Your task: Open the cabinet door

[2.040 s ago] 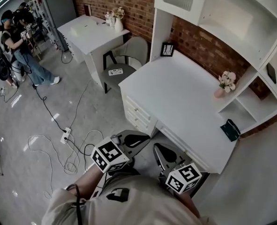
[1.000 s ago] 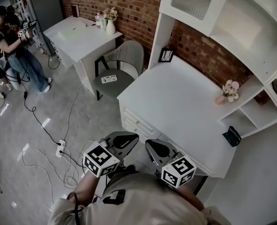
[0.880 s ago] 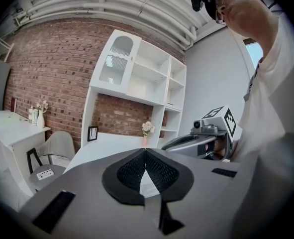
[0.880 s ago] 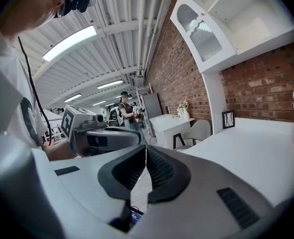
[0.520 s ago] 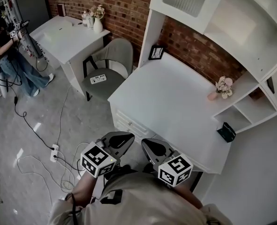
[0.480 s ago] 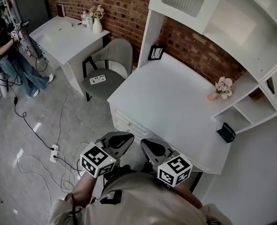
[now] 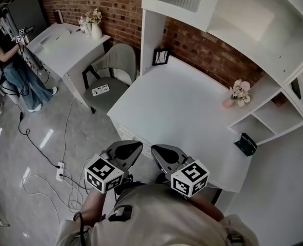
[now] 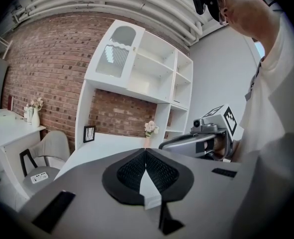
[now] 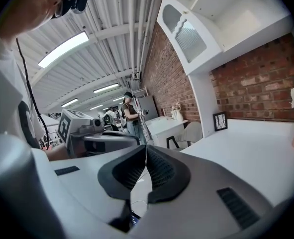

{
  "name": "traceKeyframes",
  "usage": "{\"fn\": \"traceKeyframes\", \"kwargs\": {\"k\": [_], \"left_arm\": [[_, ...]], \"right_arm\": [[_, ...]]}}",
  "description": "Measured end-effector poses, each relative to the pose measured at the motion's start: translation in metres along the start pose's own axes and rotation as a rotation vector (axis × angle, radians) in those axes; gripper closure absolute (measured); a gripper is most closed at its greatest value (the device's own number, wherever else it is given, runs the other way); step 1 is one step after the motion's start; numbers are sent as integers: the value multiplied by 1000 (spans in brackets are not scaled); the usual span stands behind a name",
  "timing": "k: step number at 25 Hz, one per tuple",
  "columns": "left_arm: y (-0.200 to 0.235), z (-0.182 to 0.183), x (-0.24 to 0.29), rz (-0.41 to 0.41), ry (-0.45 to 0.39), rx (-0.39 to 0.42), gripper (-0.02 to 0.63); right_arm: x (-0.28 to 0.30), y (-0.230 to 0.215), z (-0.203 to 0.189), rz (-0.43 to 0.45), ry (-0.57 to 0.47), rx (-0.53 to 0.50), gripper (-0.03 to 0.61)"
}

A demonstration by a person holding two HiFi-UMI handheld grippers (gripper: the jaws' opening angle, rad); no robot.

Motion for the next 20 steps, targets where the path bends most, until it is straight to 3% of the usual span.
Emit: {"fn": "traceKeyframes", "kwargs": {"k": [5,15,20], "left_arm": [[-11,15,29,-15,16,34,597],[-18,19,53,47,-1,37,597],[-27,18,72,63,12,22,597]], "right_arm": [[-11,-32,8,-21,-33,31,551],[-19,-75,13,28,-60,13,551],[-41,-141,44,-44,-113,-40,551]]}}
Point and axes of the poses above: the fingertips, and each gripper's own axes: x forward along the fingers, y to its left, z out of its top, the point moved 3 cm from there along -x, backward along the fingers, and after that the axes turned 15 degrees about -x, right-handed, at the moved point
